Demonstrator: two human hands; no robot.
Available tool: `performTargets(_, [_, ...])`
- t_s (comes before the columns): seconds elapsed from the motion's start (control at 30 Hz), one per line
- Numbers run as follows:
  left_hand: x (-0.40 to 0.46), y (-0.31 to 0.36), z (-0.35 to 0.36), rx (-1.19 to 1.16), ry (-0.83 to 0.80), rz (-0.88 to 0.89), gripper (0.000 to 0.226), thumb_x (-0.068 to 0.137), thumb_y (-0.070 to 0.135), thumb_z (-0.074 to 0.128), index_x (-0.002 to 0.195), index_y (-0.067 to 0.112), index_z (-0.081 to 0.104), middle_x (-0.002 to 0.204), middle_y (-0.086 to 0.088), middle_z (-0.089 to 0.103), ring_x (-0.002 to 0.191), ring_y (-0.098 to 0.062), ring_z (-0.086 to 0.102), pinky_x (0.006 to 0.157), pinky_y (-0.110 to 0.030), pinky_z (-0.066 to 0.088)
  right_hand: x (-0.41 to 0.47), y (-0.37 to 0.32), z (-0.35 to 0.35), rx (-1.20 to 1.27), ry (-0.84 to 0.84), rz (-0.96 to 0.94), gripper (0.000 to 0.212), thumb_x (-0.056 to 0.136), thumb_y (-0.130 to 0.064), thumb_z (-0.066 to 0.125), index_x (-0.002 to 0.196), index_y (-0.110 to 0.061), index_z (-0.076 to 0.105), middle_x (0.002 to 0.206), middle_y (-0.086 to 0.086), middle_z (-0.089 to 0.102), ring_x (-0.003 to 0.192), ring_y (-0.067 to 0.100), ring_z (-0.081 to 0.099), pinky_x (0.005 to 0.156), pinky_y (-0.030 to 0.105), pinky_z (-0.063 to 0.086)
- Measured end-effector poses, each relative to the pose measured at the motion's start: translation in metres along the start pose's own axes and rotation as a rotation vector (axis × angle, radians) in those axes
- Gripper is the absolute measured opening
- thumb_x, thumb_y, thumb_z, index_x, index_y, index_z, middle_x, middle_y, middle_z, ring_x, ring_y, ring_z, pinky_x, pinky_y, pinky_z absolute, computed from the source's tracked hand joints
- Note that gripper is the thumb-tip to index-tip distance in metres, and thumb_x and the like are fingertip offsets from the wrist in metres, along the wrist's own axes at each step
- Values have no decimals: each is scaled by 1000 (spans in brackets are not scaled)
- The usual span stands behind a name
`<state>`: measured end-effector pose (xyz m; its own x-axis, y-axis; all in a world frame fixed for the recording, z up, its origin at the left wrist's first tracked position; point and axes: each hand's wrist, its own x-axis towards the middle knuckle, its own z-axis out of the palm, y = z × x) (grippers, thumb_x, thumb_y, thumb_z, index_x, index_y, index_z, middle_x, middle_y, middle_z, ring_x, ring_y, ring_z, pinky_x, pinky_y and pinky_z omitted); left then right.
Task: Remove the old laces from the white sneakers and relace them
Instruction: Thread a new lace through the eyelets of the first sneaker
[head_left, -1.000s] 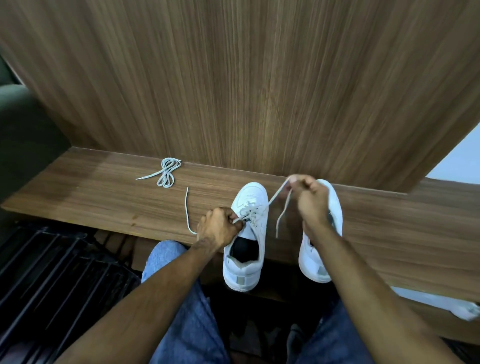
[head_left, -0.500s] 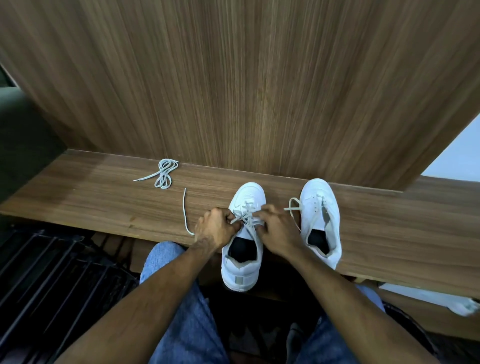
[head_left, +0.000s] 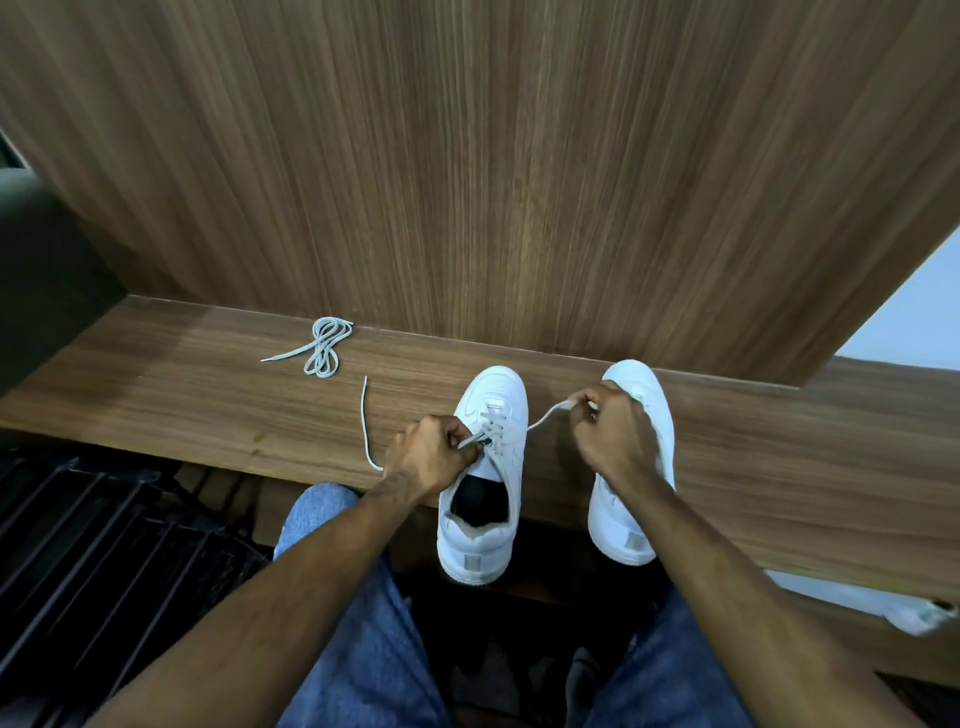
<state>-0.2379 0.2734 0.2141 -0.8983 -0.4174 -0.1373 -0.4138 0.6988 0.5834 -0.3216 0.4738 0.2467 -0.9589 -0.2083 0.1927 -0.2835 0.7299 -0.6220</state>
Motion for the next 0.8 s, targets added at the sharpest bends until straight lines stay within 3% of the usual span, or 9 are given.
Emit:
performTargets(0.07, [4,-7,-1,-195,-104,55,34,72,55,66,78,22,70,72,4,69,71,-13,62,72,-34,52,-6,6,9,-150,-89,-144,36,81,-12,55,115,-17,68,113,5,66,102,29,62,91,41,49])
performTargets(0.13, [8,-15,-1,-386,-193,49,44,80,52,66,78,7,68,67,-2,64,65,-13,55,69,-34,49,-11,6,20,-207,-175,-262,42,80,-15,55,121,-14,64,112,9,65,105,32,59,99,43,43])
performTargets(0.27, [12,-22,0,-529,-281,40,20,93,2,58,83,13,71,70,8,67,68,-6,54,66,-22,45,-22,-5,36,-282,-362,-366,23,88,-22,55,102,-15,71,103,5,69,102,27,60,95,36,39])
performTargets(0.4, [11,-17,-2,-377,-213,135,23,89,5,63,73,21,66,60,19,63,56,7,53,63,-22,46,-26,-11,41,-269,-330,-328,24,92,-25,51,95,-16,72,98,5,69,95,29,63,91,36,41])
performTargets(0.47, [10,-11,-6,-164,-152,185,19,87,17,60,71,27,62,71,15,66,68,-6,60,71,-33,52,-26,-9,43,-346,-292,-353,25,91,-27,49,94,-18,72,99,2,70,98,26,63,95,35,39])
performTargets(0.57, [6,-4,-19,323,-63,252,12,89,34,48,89,25,56,102,2,65,94,-27,61,83,-38,47,-19,0,39,-501,-269,-368,24,87,-29,49,94,-22,71,98,-3,70,98,21,64,114,38,24])
performTargets(0.67, [7,-12,-24,494,-2,311,22,94,39,39,96,22,53,109,-1,62,101,-30,60,90,-38,38,-16,3,37,-612,-314,-394,22,81,-24,53,96,-23,70,100,-5,69,99,20,63,118,37,17])
performTargets(0.73, [8,-14,-20,509,4,302,23,95,38,38,97,22,54,110,-1,61,103,-28,59,93,-38,36,-17,0,36,-562,-345,-335,19,82,-20,54,95,-21,68,101,-1,69,103,24,60,107,35,34])
performTargets(0.8, [7,-13,-17,434,-9,243,23,96,38,39,99,22,56,112,-1,61,103,-29,59,93,-39,37,-15,-1,34,-407,-378,-253,14,86,-17,54,91,-19,66,101,1,69,102,27,60,82,32,45])
